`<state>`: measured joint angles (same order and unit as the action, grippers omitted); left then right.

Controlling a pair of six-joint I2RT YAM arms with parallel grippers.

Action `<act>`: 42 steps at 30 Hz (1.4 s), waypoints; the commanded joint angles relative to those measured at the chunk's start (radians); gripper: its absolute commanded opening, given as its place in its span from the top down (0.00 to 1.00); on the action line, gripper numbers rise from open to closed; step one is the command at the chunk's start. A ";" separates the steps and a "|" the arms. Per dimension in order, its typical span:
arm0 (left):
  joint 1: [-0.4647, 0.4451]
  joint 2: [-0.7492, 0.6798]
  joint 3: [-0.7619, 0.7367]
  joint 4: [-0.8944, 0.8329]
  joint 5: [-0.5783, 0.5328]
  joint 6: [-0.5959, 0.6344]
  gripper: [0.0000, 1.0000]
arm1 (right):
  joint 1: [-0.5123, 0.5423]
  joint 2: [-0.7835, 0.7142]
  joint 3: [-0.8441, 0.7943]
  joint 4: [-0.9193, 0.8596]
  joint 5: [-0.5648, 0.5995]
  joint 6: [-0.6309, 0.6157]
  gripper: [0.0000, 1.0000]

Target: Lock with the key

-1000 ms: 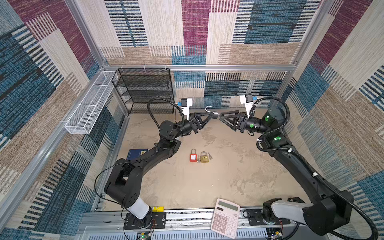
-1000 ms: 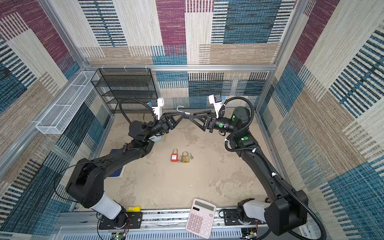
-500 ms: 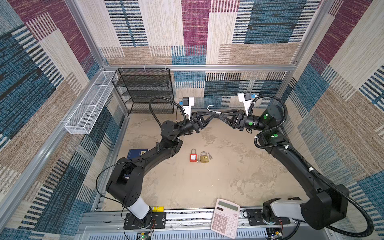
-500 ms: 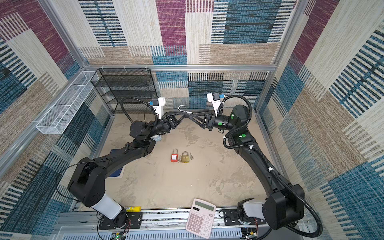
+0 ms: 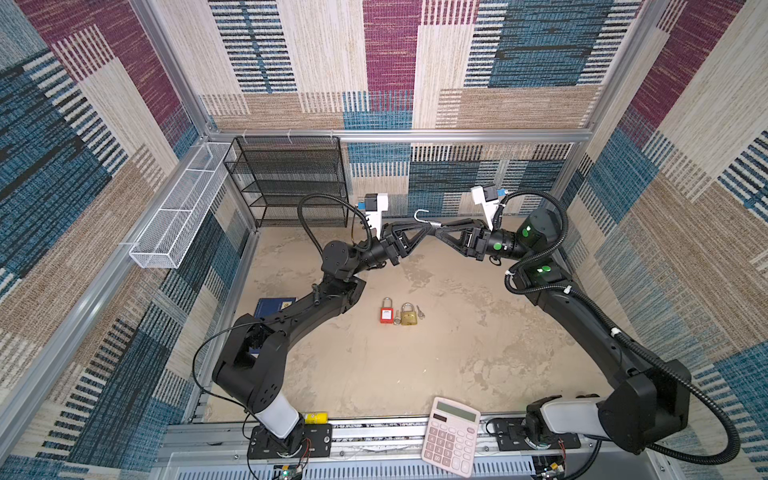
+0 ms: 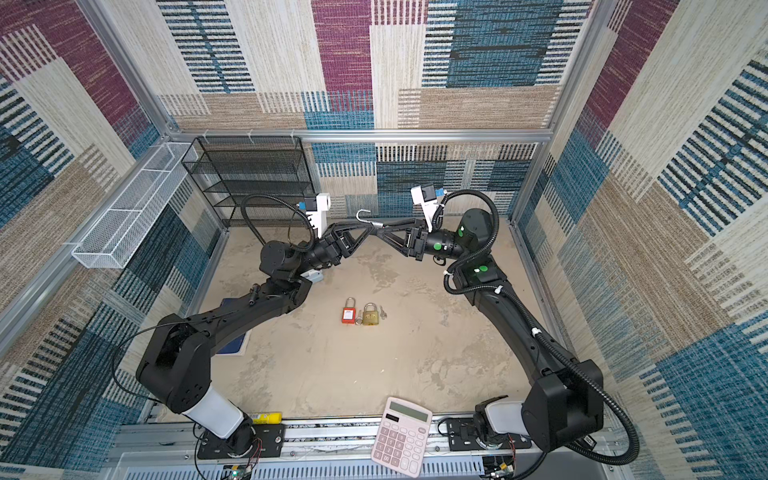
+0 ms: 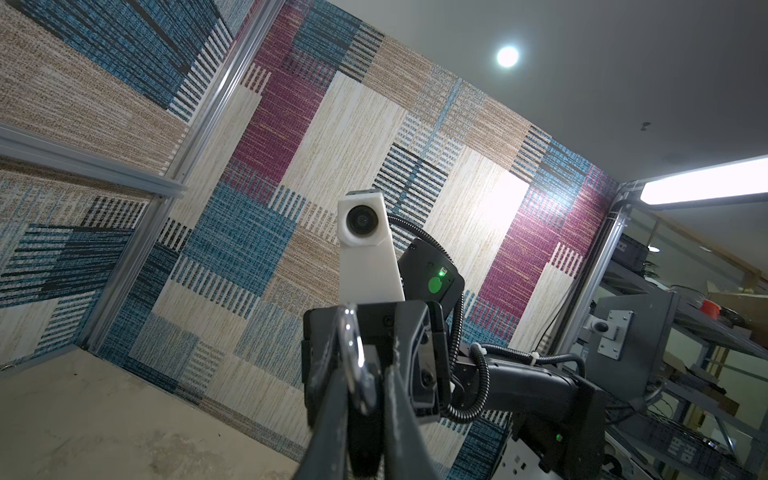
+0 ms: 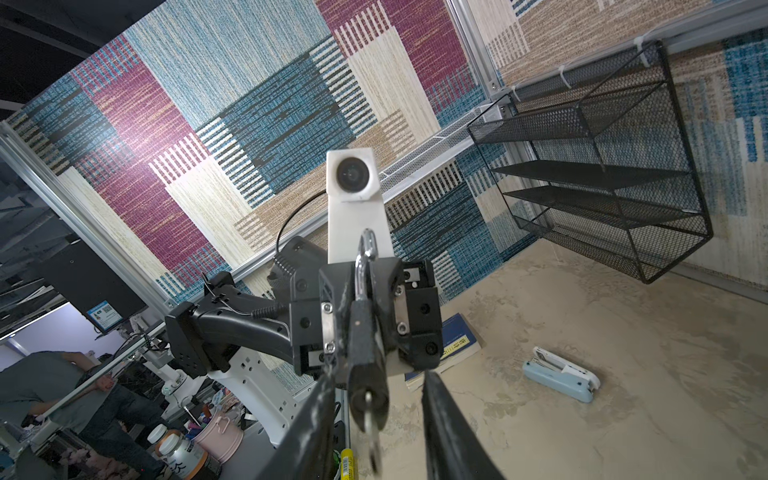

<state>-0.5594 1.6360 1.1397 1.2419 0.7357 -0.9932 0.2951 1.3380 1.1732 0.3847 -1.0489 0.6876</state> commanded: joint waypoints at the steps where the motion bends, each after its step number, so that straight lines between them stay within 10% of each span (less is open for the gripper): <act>1: 0.000 -0.003 -0.002 0.053 -0.005 -0.018 1.00 | 0.005 0.005 0.012 0.058 -0.022 0.032 0.63; 25: -0.001 -0.016 -0.014 0.024 -0.002 -0.007 0.99 | 0.027 0.024 0.043 0.040 -0.031 0.012 0.91; 32: 0.002 -0.028 -0.042 -0.021 -0.024 0.028 0.68 | 0.029 0.004 0.037 0.031 -0.014 -0.003 1.00; 42: 0.073 -0.138 -0.161 -0.121 -0.011 0.142 0.60 | 0.027 -0.017 0.038 -0.025 0.019 -0.048 1.00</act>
<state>-0.5068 1.5303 1.0058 1.1439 0.7170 -0.9169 0.3214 1.3308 1.2053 0.3424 -1.0424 0.6525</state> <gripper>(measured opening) 0.395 0.150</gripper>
